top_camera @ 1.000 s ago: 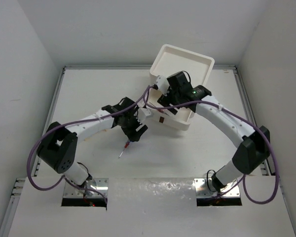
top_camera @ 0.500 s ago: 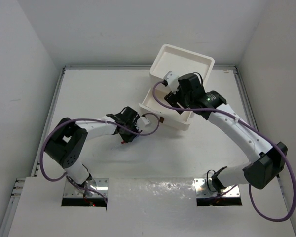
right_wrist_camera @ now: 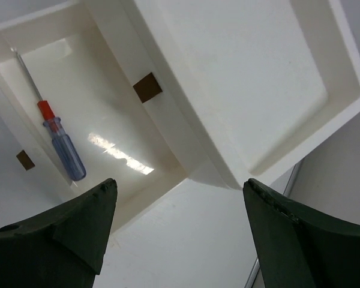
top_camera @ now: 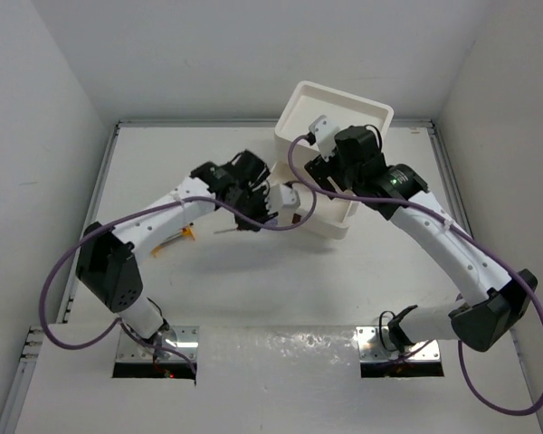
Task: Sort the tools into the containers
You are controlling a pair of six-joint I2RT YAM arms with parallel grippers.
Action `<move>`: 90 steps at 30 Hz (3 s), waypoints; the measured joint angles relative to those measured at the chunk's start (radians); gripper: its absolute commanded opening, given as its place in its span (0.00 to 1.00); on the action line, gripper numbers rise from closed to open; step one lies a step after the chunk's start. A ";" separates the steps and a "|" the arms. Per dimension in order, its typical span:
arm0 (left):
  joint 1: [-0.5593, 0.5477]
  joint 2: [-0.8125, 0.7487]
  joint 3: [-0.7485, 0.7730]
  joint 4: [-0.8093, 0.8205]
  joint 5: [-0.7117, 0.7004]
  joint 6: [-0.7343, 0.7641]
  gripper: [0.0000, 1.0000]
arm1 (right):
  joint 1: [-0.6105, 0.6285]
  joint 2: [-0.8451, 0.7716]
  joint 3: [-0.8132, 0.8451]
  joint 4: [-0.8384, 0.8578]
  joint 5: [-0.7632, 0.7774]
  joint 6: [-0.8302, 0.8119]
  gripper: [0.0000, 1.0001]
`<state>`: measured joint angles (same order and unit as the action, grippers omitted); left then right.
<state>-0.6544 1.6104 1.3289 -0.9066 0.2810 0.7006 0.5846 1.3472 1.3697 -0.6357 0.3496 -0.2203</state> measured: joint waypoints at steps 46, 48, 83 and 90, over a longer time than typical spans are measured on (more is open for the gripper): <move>0.167 0.420 0.959 0.425 -0.262 -0.444 0.81 | -0.103 -0.324 -0.303 -0.021 0.132 0.784 0.38; 0.193 0.473 0.969 0.437 -0.270 -0.465 0.82 | -0.009 -0.318 -0.350 -0.016 0.157 0.848 0.48; 0.156 0.602 0.855 0.603 -0.230 -0.552 0.11 | 0.288 0.259 -0.395 0.326 0.397 1.268 0.40; 0.157 0.601 0.820 0.672 -0.209 -0.559 0.00 | 0.259 0.277 -0.395 0.393 0.452 1.247 0.08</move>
<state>-0.4976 2.2116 2.1490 -0.2344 0.0723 0.1417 0.8436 1.6241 0.9749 -0.2428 0.8021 1.0271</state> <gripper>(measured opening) 0.235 0.161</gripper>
